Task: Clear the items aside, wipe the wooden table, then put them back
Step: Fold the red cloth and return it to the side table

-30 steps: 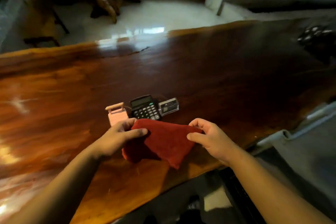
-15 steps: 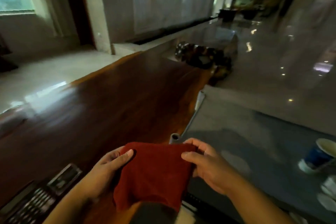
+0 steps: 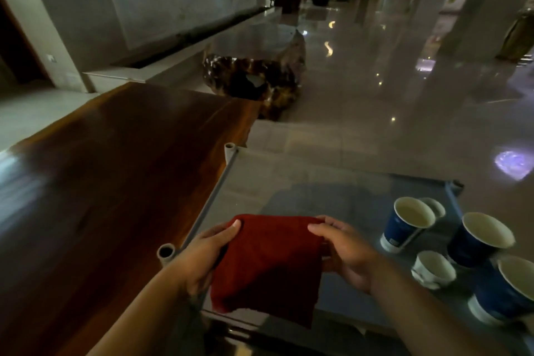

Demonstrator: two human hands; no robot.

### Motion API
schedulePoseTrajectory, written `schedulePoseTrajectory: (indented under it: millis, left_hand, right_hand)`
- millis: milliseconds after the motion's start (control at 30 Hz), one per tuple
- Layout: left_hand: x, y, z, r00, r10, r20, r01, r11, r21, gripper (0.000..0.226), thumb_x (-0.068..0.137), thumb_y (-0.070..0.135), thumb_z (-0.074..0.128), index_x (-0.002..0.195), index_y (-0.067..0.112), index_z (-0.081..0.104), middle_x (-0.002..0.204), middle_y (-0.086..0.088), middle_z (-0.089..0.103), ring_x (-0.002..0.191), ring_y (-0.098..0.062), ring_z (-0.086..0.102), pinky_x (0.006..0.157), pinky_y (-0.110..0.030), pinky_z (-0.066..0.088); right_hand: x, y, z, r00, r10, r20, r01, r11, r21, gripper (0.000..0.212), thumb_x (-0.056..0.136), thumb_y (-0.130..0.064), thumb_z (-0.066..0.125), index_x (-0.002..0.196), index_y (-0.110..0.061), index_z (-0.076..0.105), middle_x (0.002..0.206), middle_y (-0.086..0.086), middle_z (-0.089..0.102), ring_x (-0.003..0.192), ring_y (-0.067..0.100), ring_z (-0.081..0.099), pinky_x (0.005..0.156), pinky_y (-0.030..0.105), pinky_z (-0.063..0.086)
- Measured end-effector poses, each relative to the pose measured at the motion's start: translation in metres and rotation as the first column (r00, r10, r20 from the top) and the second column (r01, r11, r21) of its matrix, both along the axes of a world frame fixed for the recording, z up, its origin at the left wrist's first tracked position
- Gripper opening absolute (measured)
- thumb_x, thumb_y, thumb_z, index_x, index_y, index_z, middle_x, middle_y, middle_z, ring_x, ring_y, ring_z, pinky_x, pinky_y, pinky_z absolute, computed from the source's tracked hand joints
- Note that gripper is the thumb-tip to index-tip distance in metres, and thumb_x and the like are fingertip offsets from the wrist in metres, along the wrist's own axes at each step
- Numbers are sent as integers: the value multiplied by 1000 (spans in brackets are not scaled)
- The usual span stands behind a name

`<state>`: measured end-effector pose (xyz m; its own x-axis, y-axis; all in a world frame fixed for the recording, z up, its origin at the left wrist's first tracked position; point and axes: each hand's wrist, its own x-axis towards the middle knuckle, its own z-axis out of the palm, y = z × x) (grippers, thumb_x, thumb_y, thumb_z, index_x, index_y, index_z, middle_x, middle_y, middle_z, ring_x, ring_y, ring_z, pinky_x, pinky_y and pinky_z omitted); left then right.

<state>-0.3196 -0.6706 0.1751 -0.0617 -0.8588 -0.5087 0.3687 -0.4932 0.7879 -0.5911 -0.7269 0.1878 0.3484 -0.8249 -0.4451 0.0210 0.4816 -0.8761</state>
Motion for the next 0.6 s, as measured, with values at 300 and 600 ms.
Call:
schedulePoseTrajectory:
  millis: [300,600]
  left_hand:
    - [21,-69,-65,970,-134,201,82,965,248,37,103,34,53,130,9,56,112,-18,77,104,-36,74,91,-50,54]
    - [43,-64,-73,662,-107,742,50,994,99,55,99,39,63,146,15,47,139,-7,59,124,-26,60,106,-47,49]
  right_hand:
    - [40,-63,-91,986,-41,-162,68,984,164,5,98,-17,62,102,-14,63,79,6,64,61,18,63,53,31,55]
    - [87,-76,-132,878,37,-477,-66,997,-45,35,95,-2,64,128,-3,52,96,10,63,75,17,60,60,19,50]
